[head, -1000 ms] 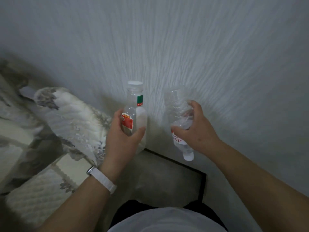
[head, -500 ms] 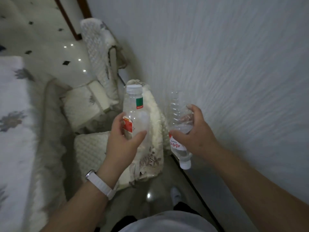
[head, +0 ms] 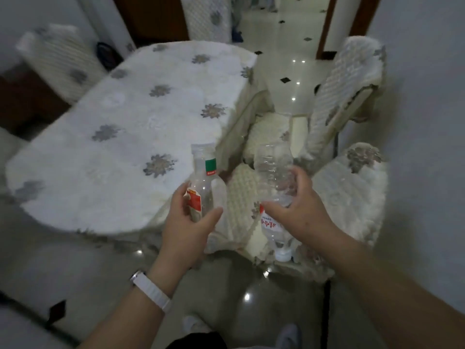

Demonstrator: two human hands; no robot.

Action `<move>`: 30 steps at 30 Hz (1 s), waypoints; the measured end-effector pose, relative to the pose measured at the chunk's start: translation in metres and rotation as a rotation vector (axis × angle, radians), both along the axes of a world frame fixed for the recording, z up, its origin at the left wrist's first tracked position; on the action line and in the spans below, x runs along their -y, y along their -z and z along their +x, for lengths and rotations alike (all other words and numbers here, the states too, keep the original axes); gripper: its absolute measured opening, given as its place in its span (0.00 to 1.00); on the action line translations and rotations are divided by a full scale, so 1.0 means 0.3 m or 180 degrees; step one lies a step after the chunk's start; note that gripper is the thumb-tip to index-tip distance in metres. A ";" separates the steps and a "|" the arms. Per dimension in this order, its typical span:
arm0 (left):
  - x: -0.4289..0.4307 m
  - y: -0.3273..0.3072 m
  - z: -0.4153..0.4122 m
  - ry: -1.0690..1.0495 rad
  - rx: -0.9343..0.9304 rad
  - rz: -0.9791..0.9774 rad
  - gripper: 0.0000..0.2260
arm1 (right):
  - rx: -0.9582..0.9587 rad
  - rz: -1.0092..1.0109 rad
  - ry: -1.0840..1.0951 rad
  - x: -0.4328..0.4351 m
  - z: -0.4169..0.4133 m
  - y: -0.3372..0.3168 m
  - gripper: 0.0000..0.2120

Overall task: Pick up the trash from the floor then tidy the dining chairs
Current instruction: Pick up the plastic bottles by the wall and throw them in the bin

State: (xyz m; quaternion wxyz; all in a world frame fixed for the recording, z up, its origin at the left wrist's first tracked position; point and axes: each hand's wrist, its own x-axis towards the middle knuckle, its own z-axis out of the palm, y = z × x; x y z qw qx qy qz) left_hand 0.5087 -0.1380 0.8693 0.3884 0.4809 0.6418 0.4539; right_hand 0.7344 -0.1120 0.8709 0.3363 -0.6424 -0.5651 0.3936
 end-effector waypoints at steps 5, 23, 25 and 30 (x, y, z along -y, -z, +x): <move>0.093 -0.009 -0.313 -0.0854 0.0138 0.0075 0.31 | 0.0002 -0.0007 -0.0658 -0.062 -0.338 -0.023 0.41; 0.348 0.031 -1.291 -0.2314 0.0312 0.0101 0.29 | 0.0218 -0.0029 -0.2228 -0.090 -1.457 -0.044 0.39; 0.361 0.029 -1.347 -0.2382 0.0271 0.0051 0.29 | 0.0213 -0.0054 -0.2318 -0.105 -1.543 -0.031 0.40; 0.332 0.029 -1.500 -0.2651 0.0199 -0.0079 0.27 | 0.0212 -0.0129 -0.2530 -0.180 -1.767 0.028 0.40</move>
